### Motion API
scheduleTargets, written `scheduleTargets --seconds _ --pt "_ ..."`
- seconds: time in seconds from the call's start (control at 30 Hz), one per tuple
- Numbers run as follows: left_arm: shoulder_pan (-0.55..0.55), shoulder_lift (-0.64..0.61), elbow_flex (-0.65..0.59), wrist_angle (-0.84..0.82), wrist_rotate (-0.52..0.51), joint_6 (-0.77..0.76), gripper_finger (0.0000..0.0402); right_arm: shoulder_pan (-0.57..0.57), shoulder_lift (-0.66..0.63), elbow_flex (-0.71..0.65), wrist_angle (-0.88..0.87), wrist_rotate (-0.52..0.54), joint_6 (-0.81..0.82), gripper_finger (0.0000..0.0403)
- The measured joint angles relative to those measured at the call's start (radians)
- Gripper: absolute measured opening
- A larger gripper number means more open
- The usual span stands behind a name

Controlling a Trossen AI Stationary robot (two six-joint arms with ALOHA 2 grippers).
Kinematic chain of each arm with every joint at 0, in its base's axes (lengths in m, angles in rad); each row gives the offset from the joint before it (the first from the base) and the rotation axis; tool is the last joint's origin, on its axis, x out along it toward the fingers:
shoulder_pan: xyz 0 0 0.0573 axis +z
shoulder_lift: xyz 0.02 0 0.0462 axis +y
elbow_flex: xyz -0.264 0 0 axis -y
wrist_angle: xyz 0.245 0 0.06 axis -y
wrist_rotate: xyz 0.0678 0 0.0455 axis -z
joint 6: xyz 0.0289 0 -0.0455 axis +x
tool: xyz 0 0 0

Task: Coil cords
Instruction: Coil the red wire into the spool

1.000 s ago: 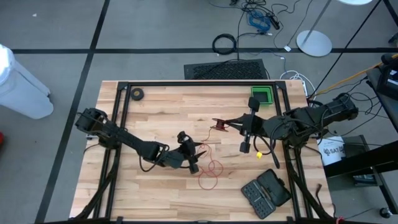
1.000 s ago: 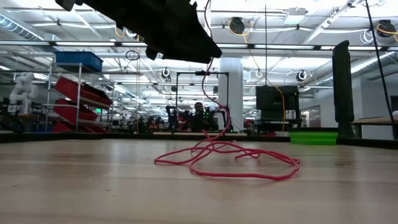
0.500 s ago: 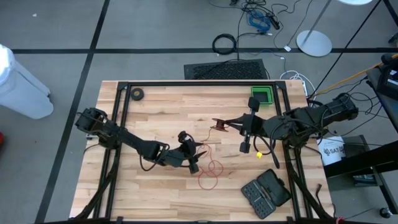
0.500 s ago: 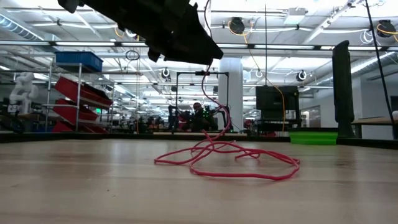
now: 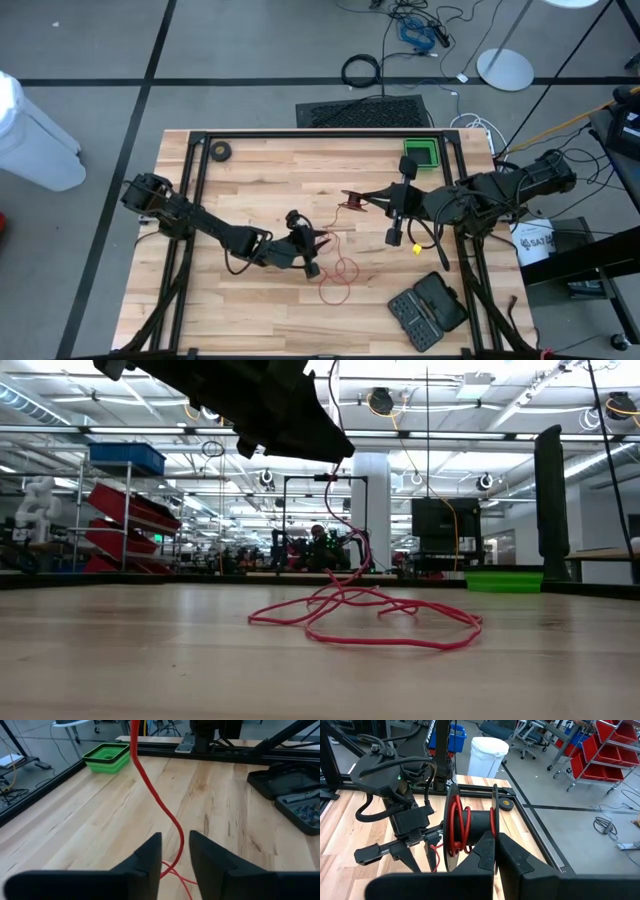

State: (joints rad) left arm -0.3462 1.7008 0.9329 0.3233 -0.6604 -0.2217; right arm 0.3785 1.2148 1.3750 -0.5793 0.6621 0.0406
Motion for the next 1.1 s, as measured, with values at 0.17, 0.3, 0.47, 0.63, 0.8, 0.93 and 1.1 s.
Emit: scheduleTargets --seconds 0.17,0.3,0.47,0.63,0.8,0.93,1.1 --pt "0.004 0.001 0.000 0.000 -0.013 0.001 0.0044 0.000 0.000 0.000 0.000 0.000 0.000 0.0000" --pt "0.025 0.037 0.001 0.011 -0.017 0.000 0.0007 0.000 0.000 0.000 0.003 0.000 0.000 0.0000" --pt "0.071 0.108 0.001 0.095 -0.018 0.000 0.0005 0.000 0.000 0.000 0.005 -0.003 0.005 0.0000" --pt "0.103 0.140 0.001 0.251 0.058 0.023 0.0003 0.000 0.000 0.000 0.008 -0.002 0.027 0.0000" --pt "0.127 0.140 0.038 0.296 0.069 0.066 0.0003 0.000 0.000 0.000 0.035 0.026 0.045 0.0000" --pt "0.151 0.140 0.096 0.298 0.091 0.095 0.0002 0.000 0.000 0.000 0.034 0.090 0.068 0.0000" --pt "0.182 0.140 0.158 0.296 0.131 0.131 0.0002 0.000 0.000 0.000 0.031 0.151 0.075 0.0000"
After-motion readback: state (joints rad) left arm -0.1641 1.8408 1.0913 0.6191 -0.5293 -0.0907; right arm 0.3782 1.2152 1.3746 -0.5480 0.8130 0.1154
